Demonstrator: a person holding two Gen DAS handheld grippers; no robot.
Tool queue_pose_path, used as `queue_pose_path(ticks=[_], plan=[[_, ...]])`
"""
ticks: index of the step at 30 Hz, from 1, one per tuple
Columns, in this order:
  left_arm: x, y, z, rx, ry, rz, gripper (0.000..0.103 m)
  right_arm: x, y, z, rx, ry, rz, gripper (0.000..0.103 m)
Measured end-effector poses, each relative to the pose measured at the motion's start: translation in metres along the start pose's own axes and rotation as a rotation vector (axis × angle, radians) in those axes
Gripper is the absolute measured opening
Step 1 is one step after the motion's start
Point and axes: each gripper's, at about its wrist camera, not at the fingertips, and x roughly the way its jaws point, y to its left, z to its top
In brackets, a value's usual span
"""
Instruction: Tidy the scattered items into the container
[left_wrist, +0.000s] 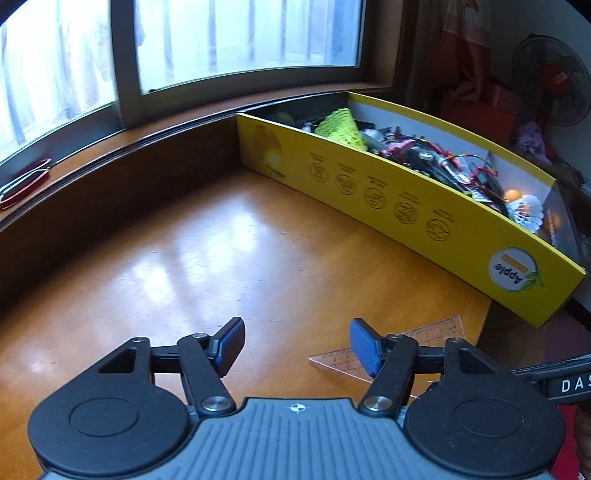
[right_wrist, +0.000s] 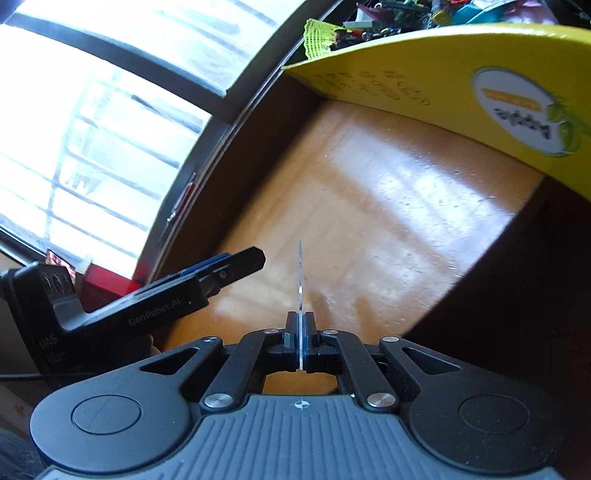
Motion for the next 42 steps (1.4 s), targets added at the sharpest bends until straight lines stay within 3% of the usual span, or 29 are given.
queue_pose_path(ticks=[11,22,27,33,39,42], plan=[[-0.010,0.060,-0.005,-0.034,-0.036,0.043,0.073,0.046,0.027,0.010,0.021,-0.049,0.123,0.004],[-0.009,0.080,0.004,-0.104,-0.052,0.067,0.074,0.042,0.053,0.044,-0.012,-0.123,0.197,0.004],[0.003,0.062,0.027,-0.120,-0.062,0.047,0.074,0.019,0.056,0.079,-0.014,-0.185,0.254,0.004],[0.023,0.013,0.075,-0.057,-0.110,-0.011,0.075,-0.035,0.034,0.124,0.013,-0.317,0.282,0.004],[0.045,-0.049,0.120,0.027,-0.126,-0.076,0.079,-0.080,-0.008,0.158,0.069,-0.463,0.192,0.004],[0.057,-0.073,0.136,0.053,-0.111,-0.097,0.079,-0.092,-0.025,0.173,0.106,-0.514,0.082,0.006]])
